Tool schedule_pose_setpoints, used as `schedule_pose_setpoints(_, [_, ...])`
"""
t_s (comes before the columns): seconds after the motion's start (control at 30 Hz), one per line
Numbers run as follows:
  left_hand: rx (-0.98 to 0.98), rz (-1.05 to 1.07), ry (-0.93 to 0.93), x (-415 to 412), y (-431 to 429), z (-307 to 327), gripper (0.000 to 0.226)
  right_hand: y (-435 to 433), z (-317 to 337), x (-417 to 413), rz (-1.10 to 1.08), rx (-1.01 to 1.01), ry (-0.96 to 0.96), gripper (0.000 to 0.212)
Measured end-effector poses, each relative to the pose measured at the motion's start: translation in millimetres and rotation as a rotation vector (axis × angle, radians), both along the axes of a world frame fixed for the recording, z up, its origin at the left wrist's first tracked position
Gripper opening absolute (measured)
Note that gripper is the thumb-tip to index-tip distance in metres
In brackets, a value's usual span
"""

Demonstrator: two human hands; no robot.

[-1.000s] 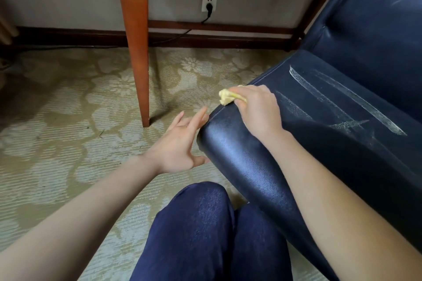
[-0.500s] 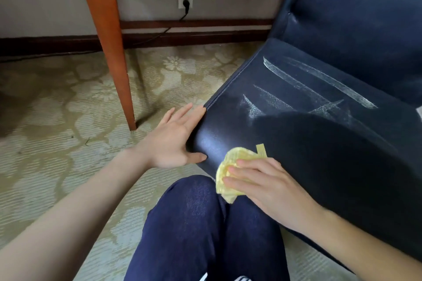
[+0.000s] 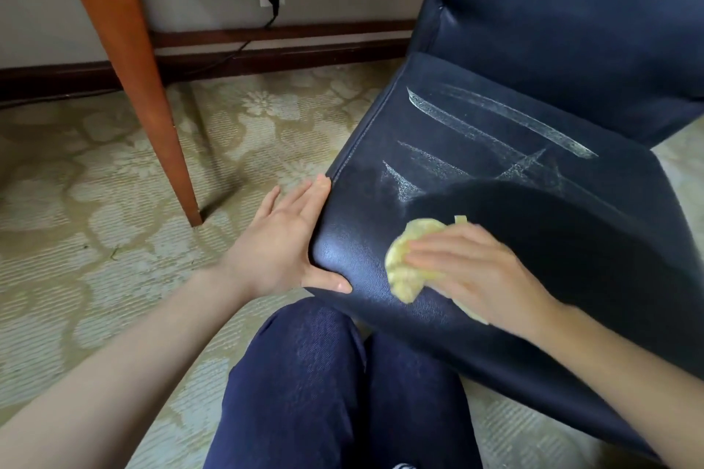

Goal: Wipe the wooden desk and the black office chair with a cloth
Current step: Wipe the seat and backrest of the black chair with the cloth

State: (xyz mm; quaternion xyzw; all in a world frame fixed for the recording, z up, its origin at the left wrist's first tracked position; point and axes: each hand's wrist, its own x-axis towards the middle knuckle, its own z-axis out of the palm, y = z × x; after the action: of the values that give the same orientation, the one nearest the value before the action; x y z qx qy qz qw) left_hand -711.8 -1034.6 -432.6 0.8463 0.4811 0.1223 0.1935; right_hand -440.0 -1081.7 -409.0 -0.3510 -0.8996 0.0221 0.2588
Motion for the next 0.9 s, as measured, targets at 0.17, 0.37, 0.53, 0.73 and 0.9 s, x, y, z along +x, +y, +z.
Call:
schedule_pose_setpoints(0.17, [0.0,-0.012,0.02,0.2,0.4,0.1,0.137,78.7,13.8,-33.2,-0.09,-0.141,0.071,0.019])
schedule_pose_setpoints(0.37, [-0.016,-0.001,0.07,2.8,0.4,4.2,0.137,163.2,18.9,-64.4,-0.366,-0.245,0.059,0.017])
schedule_pose_setpoints(0.53, [-0.038,0.016,0.114,3.9,-0.2,5.5,0.136,174.5,13.7,-81.5,-0.572,-0.209,-0.087,0.02])
schedule_pose_setpoints(0.73, [-0.037,0.045,0.116,6.1,-1.0,2.5,0.138,120.6,19.3,-75.9,-0.288,-0.225,-0.027,0.026])
schedule_pose_setpoints(0.9, [-0.039,0.059,0.076,5.7,-1.5,1.9,0.139,59.6,15.6,-65.1,-0.161,-0.208,-0.049,0.029])
